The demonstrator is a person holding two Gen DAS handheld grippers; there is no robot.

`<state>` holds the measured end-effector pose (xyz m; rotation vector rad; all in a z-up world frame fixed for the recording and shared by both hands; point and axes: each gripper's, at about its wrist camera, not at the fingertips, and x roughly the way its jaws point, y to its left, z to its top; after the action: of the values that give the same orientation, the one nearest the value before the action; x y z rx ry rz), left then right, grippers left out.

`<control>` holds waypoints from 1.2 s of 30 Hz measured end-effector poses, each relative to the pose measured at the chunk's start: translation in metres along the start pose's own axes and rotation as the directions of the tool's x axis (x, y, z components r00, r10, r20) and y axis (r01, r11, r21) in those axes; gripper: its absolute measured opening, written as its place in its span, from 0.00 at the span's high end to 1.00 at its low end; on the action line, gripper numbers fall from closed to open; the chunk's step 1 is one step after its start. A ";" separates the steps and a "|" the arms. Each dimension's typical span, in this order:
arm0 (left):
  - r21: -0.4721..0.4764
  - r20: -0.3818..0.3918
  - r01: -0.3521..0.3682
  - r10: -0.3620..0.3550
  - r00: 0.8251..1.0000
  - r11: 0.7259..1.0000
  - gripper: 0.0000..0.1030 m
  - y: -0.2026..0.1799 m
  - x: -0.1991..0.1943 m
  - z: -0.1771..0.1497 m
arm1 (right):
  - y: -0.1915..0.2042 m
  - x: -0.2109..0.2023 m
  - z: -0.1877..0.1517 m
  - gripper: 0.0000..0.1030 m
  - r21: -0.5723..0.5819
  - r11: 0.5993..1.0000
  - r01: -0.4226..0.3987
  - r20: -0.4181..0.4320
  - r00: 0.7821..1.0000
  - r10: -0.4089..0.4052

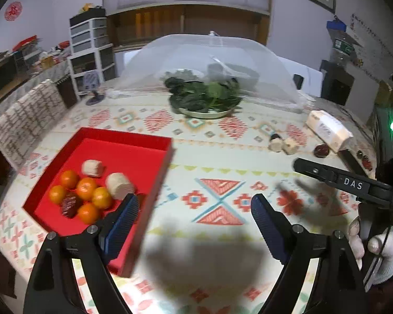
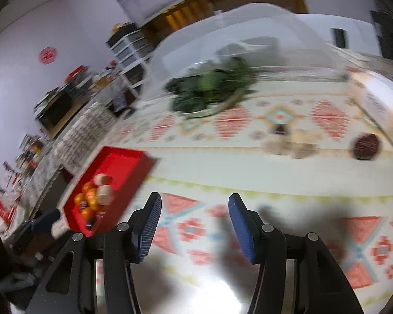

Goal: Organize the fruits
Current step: 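Move both grippers away from the tray toward the remaining items, then grasp a white yam slice with the right gripper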

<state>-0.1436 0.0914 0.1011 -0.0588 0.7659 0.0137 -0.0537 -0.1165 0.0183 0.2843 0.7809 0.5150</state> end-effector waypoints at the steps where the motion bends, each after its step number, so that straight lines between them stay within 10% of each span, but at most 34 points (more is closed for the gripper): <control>1: 0.001 -0.004 0.018 -0.018 1.000 1.000 0.16 -0.004 0.003 0.002 | -0.020 -0.007 0.000 0.44 0.029 0.999 0.030 0.007 1.000 -0.031; 22: 0.061 -0.092 0.219 -0.213 0.973 0.974 0.16 -0.078 0.072 0.042 | -0.158 0.002 0.051 0.44 0.237 0.930 0.281 0.035 0.954 -0.297; 26: 0.059 -0.089 0.212 -0.206 0.974 0.976 0.16 -0.076 0.082 0.045 | -0.138 -0.006 0.056 0.44 0.185 0.904 0.386 0.127 0.902 -0.412; 31: -0.001 -0.115 0.219 -0.217 0.969 0.976 0.16 -0.066 0.100 0.046 | -0.093 0.018 0.069 0.44 -0.004 0.978 0.206 0.098 0.974 -0.205; 36: -0.011 -0.126 0.218 -0.218 0.968 0.976 0.16 -0.060 0.104 0.044 | -0.085 0.065 0.074 0.60 -0.038 0.985 0.167 -0.030 0.985 -0.168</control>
<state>-0.0363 0.0335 0.0633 -0.1422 0.8830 -0.2022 0.0675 -0.1570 -0.0065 0.1754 0.8189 0.3754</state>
